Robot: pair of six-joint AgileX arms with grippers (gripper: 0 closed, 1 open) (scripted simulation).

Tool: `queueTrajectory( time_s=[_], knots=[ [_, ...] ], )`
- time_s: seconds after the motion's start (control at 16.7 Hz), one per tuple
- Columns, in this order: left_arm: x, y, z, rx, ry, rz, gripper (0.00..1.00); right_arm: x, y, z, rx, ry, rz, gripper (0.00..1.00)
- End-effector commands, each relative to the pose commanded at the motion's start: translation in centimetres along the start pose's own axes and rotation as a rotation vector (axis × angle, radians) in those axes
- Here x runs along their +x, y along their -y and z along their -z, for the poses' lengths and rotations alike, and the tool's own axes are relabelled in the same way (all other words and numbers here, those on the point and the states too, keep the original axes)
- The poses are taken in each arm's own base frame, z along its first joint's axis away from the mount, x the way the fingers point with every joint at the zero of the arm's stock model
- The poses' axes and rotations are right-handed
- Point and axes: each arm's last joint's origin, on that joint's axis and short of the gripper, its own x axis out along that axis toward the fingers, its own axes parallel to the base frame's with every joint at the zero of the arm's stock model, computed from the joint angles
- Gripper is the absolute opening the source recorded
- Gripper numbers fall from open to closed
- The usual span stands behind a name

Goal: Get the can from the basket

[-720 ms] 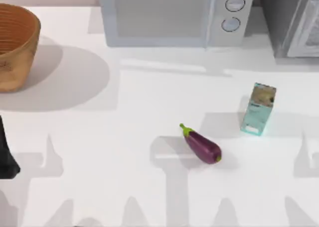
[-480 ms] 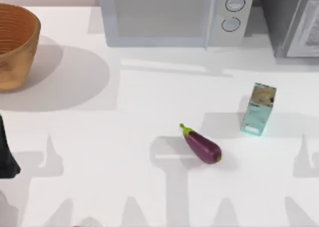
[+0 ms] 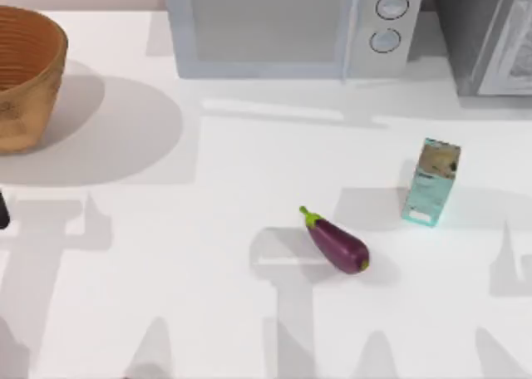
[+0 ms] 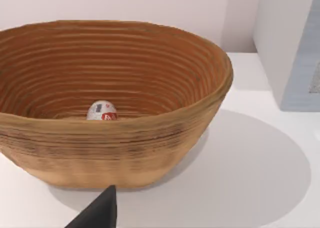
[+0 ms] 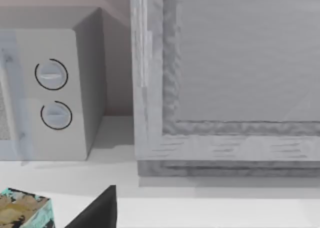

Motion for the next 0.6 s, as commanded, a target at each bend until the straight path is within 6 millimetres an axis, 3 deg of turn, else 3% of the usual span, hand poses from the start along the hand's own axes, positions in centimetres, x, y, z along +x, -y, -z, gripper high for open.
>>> queueTrajectory(
  time_s=[0.12,0.3,0.48,0.6],
  knots=[
    [1.3,-0.2,-3.8,-0.002,-0.082,-0.003,1.00,0.0,0.0,0.0,0.000,0.000,0.000,1.00],
    [5.3,-0.8,-9.2,-0.001,-0.224,-0.012,1.00,0.0,0.0,0.0,0.000,0.000,0.000,1.00],
    [11.5,-1.9,-12.8,0.002,-0.392,-0.021,1.00,0.0,0.0,0.0,0.000,0.000,0.000,1.00],
    [16.3,-2.9,-13.8,0.003,-0.515,-0.025,1.00,0.0,0.0,0.0,0.000,0.000,0.000,1.00]
  ],
)
